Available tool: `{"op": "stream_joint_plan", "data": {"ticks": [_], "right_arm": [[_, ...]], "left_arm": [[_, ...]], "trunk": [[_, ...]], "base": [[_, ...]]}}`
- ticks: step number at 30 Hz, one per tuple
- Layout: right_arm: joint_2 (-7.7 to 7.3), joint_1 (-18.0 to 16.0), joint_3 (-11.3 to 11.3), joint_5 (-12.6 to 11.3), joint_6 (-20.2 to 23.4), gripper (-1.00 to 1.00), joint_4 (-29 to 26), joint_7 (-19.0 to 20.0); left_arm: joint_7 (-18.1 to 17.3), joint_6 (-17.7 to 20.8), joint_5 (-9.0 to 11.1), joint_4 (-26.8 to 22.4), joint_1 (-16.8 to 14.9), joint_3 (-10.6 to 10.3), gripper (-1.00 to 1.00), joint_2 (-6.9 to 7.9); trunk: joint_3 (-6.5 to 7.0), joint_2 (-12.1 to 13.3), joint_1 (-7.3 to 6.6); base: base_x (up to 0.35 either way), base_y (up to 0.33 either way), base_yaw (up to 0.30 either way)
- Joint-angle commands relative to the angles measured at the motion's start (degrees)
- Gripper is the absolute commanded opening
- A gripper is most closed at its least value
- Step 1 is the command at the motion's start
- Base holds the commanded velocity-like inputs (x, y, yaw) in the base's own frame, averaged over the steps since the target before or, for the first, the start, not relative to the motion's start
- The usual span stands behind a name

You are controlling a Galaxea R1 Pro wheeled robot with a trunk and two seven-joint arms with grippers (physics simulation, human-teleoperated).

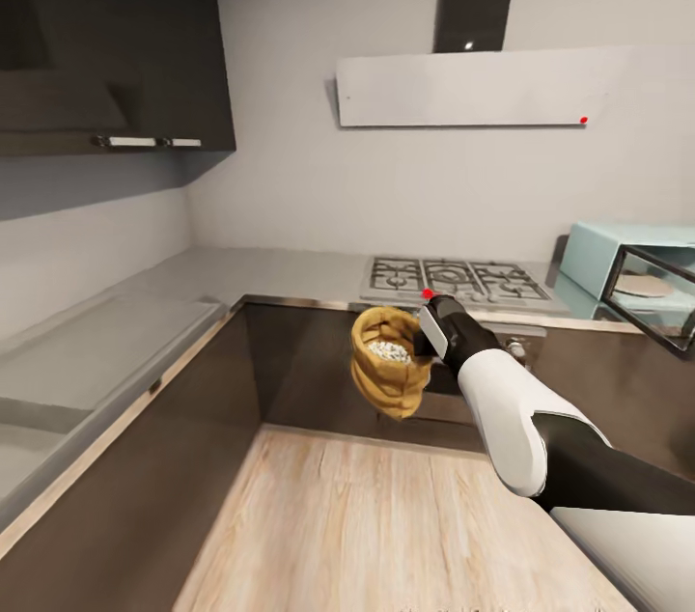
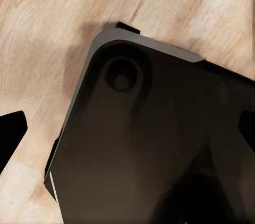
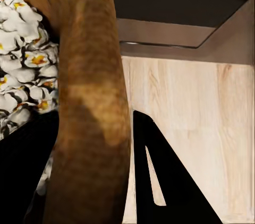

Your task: In the kitchen, take the popcorn bag from the countertop, put it into the microwave, and heat it until the popcorn is cooked so the cooked popcorn ends up inside the bag.

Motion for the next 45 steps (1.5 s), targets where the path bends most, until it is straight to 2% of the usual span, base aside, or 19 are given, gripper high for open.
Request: {"op": "stream_joint_plan", "data": {"ticks": [1,4,13,14,18,21,23,30,34,45], "right_arm": [[0.09,-0.04,-0.46,0.62,1.55,-1.0,-0.07,0.1],[0.09,-0.04,-0.44,0.61,4.0,-1.0,0.0,0.1],[0.03,-0.04,-0.47,0.56,4.38,-1.0,0.0,0.15],[-0.61,-0.06,-0.47,0.52,4.56,-1.0,0.01,0.11],[-0.98,-0.04,-0.47,0.52,5.68,-1.0,0.1,0.1],[-2.76,-0.05,-0.47,0.44,6.53,-1.0,0.08,0.1],[-3.12,-0.05,-0.47,0.43,6.64,-1.0,0.03,0.1],[-3.3,-0.07,-0.47,0.53,6.64,-1.0,0.01,0.1],[-4.01,-0.06,-0.47,0.51,6.65,-1.0,0.01,0.1],[-4.03,-0.07,-0.47,0.51,6.72,-1.0,0.03,0.1]], "left_arm": [[0.06,-0.13,0.25,-0.05,0.01,-0.08,1.0,-0.01],[0.06,-0.13,0.06,-0.05,0.01,-0.11,1.0,-0.06],[0.06,-0.13,-0.01,-0.05,0.01,-0.17,1.0,-0.09],[0.06,-0.13,0.06,-0.05,0.01,-0.15,1.0,-0.08],[0.06,-0.13,0.09,-0.05,0.01,-0.09,1.0,-0.06],[0.06,-0.13,0.12,-0.05,0.01,-0.06,1.0,-0.02],[0.06,-0.13,0.15,-0.05,0.01,-0.07,1.0,-0.01],[0.06,-0.13,0.17,-0.05,0.01,-0.01,1.0,-0.01],[0.06,-0.13,0.17,-0.05,0.01,0.0,1.0,-0.01],[0.06,-0.13,0.23,-0.05,0.01,-0.02,1.0,-0.01]], "trunk": [[-0.07,-0.04,0.0],[-0.07,-0.04,0.0],[-0.07,-0.04,0.0],[-0.07,-0.04,0.0],[-0.07,-0.04,0.0],[-0.07,-0.04,0.0],[-0.07,-0.04,0.0],[-0.07,-0.04,0.0],[-0.07,-0.04,0.0],[-0.07,-0.04,0.0]], "base": [[0.0,0.0,-0.293],[0.0,0.0,-0.293],[0.0,0.0,-0.273],[0.0,0.0,-0.294],[0.0,0.0,-0.294],[0.0,0.0,-0.294],[0.0,0.0,-0.294],[0.0,0.0,-0.295],[0.0,0.0,-0.296],[0.0,0.0,-0.296]]}}
